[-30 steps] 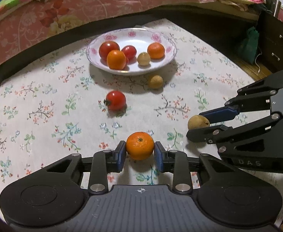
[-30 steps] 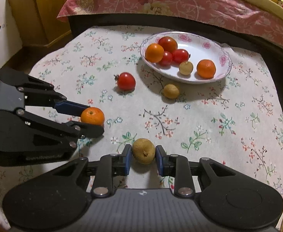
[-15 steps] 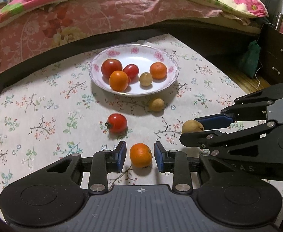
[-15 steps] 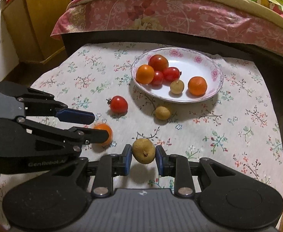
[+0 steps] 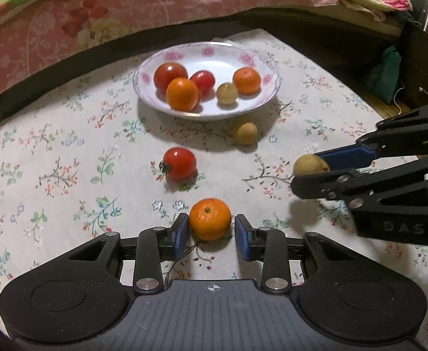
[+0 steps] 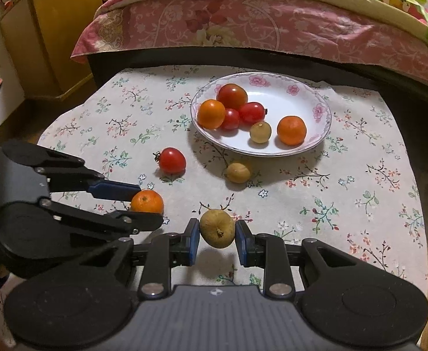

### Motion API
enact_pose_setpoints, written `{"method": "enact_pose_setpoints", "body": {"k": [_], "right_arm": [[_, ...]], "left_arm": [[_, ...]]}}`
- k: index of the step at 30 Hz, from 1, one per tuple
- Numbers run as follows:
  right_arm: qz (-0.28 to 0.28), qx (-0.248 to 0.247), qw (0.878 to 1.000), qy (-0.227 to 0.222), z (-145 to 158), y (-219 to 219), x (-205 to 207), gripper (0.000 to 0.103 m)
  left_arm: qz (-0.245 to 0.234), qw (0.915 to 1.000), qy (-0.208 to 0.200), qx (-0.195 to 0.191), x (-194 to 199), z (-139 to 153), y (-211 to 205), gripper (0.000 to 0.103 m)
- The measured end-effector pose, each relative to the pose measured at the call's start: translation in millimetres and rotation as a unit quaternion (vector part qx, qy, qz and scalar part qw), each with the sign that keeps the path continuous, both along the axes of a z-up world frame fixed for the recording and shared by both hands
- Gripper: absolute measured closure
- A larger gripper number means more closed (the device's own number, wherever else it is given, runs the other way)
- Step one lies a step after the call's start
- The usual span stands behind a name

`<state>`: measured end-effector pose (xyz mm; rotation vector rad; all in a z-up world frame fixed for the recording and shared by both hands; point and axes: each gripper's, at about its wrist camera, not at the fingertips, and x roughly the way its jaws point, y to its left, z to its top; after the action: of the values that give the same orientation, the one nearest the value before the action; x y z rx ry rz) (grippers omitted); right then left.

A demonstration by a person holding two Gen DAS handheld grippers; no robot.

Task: Organize fruits
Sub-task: 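Carry the tan fruit and small orange over to the white plate, then lower both fruits into the plate and open both tools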

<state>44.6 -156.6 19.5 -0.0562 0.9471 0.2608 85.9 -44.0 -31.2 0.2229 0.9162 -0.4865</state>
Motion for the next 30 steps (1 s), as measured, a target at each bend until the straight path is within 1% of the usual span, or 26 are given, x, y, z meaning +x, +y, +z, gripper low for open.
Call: {"method": "enact_pose_setpoints", "body": {"k": [2,10,13,18,24,30], "right_arm": [[-0.001,0.000,1.000,0.002,-0.8,-0.7,0.4,0.076],[-0.004,0.001,1.000,0.001,-0.5,-2.5,1.3,0.076],[-0.005,0.002,1.000,-0.003,1.5,-3.5,2.3,0.076],[-0.009,0.008,1.000,-0.013,8.3,-7.5,7.9,0.076],[-0.021,0.020,0.999,-0.030,18.8,-14.9,27.7,0.076],[-0.034,0.028,0.998,-0.049,25.7,-23.4,56.9,0.076]], "left_arm": [[0.002,1.0000,-0.003,-0.001,0.5,0.4,0.6,0.063],[0.006,0.9999,-0.003,-0.011,3.6,4.3,-0.2,0.064],[0.008,0.9997,-0.003,-0.023,4.3,10.5,0.3,0.064],[0.012,0.9990,-0.019,-0.039,8.9,27.3,-0.7,0.064],[0.022,0.9975,-0.039,-0.054,28.7,43.4,-4.6,0.064],[0.019,0.9963,-0.063,-0.056,58.8,54.6,-17.4,0.064]]}}
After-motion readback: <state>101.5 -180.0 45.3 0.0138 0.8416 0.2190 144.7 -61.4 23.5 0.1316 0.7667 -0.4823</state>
